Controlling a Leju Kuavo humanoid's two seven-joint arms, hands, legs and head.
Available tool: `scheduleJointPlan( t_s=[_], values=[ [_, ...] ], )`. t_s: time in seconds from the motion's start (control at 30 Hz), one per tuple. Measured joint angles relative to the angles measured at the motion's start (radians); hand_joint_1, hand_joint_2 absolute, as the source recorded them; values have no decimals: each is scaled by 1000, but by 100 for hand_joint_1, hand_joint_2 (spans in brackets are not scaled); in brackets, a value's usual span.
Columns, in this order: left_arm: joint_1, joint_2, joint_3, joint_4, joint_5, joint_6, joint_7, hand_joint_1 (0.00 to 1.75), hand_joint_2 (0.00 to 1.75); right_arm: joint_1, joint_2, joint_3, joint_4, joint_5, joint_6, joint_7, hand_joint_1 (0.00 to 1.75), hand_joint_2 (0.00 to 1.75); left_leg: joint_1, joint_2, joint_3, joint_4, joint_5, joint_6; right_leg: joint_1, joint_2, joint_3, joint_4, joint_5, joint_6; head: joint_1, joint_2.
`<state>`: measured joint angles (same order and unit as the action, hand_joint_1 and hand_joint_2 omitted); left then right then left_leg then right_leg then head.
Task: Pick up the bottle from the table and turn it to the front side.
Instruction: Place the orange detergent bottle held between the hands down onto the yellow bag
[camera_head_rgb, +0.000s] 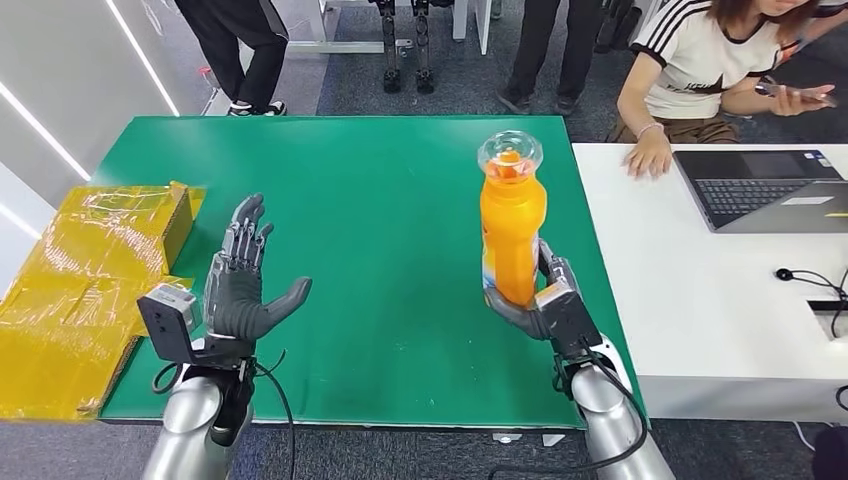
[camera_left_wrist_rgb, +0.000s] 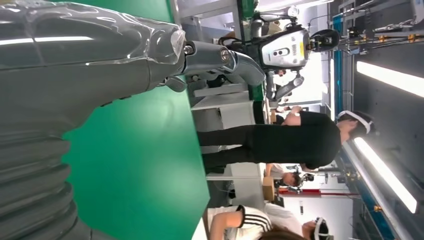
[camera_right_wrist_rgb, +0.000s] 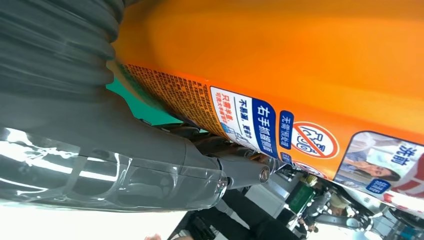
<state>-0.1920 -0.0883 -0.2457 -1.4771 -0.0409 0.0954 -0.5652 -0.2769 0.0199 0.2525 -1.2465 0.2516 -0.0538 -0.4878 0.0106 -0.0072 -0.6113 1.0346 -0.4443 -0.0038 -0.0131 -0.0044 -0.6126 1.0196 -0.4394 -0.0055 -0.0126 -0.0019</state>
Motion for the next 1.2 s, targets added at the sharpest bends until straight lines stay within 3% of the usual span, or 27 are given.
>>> scheduleJointPlan(
  t_s=[0.2, 0.43, 0.97, 1.2],
  values=[
    [-95, 10, -23, 45, 41, -49, 47, 0, 175, -82, 30, 20, 62, -9, 7, -3, 175, 175, 0, 1, -1, 0, 1, 0, 0, 1, -1, 1, 0, 0, 0, 0],
    [-214, 4, -60, 112, 78, -145, 98, 0, 175, -232, 103, 120, 163, -21, 12, 20, 175, 175, 0, 3, -1, 0, 2, -1, 0, 3, -3, 1, 2, -1, 0, 0],
    [-363, -7, -76, 217, 98, -202, 114, 0, 175, -297, 136, 267, 188, 89, -16, 92, 175, 175, 0, 3, -2, 0, 3, -1, 0, 3, -3, 1, 2, -1, 0, 0],
    [-378, -6, -76, 231, 96, -204, 114, 0, 175, -302, 138, 280, 194, 89, -16, 93, 175, 175, 0, 3, -2, 0, 3, -1, 0, 3, -3, 1, 2, -1, 0, 0]
  ],
)
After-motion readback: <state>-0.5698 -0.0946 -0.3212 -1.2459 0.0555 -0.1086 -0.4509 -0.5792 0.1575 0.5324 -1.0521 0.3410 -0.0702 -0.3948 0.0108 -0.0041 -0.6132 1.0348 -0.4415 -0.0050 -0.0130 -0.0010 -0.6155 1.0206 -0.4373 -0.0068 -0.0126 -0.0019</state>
